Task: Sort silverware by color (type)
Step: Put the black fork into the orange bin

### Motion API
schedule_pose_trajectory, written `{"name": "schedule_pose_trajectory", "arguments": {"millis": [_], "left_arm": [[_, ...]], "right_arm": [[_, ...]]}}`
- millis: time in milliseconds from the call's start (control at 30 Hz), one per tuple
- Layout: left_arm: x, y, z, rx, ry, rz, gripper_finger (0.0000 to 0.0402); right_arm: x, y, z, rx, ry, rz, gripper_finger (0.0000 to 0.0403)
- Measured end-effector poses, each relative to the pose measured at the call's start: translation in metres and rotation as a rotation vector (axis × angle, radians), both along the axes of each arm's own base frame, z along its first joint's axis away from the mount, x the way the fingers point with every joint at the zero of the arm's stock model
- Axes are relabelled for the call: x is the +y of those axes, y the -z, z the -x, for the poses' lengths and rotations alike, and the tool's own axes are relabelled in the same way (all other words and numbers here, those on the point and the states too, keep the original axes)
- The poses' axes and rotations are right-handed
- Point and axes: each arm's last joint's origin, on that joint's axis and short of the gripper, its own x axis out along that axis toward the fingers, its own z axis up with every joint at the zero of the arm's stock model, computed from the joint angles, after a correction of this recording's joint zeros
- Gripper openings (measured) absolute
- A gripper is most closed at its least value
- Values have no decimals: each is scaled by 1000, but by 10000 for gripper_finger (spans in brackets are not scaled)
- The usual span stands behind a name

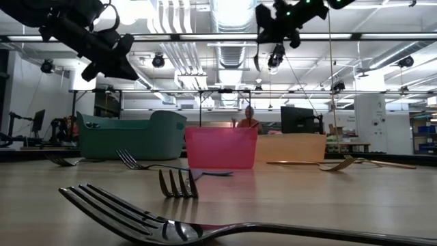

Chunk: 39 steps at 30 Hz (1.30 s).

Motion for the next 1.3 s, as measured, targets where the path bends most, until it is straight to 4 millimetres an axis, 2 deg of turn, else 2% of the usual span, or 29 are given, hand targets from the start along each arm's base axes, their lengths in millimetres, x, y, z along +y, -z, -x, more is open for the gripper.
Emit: {"name": "schedule_pose_trajectory", "arguments": {"millis": [200, 400, 567, 700, 967, 1300], "left_arm": [[14, 6, 1, 23, -53, 20, 20], [29, 12, 2, 21, -111, 33, 20], [39, 3, 1, 18, -139, 29, 20], [42, -6, 0, 107, -113, 24, 20], [47, -22, -3, 195, -80, -6, 20], [45, -22, -1, 248, -66, 12, 20]], "right_arm": [[-22, 7, -22, 143, 7, -89, 12], [-42, 9, -34, 156, -14, -164, 12], [-54, 8, -38, 195, -10, -246, 12], [-60, 8, -40, 236, -35, -347, 12], [-59, 20, -41, 468, -81, -580, 12], [-38, 65, -44, 749, -258, -955, 12]]}}
